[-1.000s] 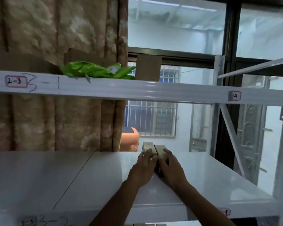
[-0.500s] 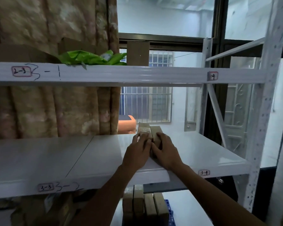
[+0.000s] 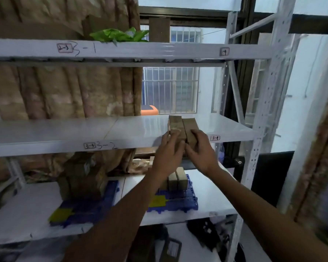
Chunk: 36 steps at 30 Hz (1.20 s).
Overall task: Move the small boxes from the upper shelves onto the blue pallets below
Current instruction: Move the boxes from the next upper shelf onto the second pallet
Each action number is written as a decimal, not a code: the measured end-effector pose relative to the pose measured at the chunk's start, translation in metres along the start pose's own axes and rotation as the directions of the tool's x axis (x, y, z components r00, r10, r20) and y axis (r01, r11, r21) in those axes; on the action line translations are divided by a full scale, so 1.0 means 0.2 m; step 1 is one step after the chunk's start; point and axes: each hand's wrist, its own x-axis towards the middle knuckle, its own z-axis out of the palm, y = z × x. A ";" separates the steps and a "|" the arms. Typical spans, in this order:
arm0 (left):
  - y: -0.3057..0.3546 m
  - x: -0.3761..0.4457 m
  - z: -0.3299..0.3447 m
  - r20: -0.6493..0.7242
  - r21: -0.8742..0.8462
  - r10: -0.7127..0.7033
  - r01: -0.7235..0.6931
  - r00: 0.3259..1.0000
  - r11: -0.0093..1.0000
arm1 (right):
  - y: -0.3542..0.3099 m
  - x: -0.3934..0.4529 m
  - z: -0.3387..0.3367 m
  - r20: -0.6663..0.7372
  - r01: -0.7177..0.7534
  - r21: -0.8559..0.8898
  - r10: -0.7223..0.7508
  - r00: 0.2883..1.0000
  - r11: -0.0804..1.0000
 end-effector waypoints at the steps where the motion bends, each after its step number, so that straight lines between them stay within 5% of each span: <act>1: 0.01 -0.07 0.01 -0.009 -0.017 0.026 -0.027 1.000 0.999 | 0.00 -0.06 -0.01 -0.016 0.019 0.007 -0.019 1.000 1.000; 10: -0.12 -0.54 0.19 0.043 -0.050 -0.066 0.068 0.997 0.996 | 0.17 -0.54 0.07 0.046 -0.054 -0.010 0.054 0.997 0.999; 15: -0.34 -0.59 0.36 0.154 -0.111 -0.220 0.238 0.963 0.965 | 0.37 -0.63 0.20 0.141 -0.154 0.040 0.147 0.979 0.987; 26: -0.93 -0.24 0.87 0.189 -0.366 -0.599 0.622 0.778 0.693 | 1.05 -0.32 0.59 0.237 -0.308 0.018 0.295 0.926 0.951; 36: -1.29 -0.02 1.12 0.128 -0.292 -0.661 0.665 0.740 0.688 | 1.42 -0.04 0.93 0.284 -0.436 -0.006 0.419 0.862 0.900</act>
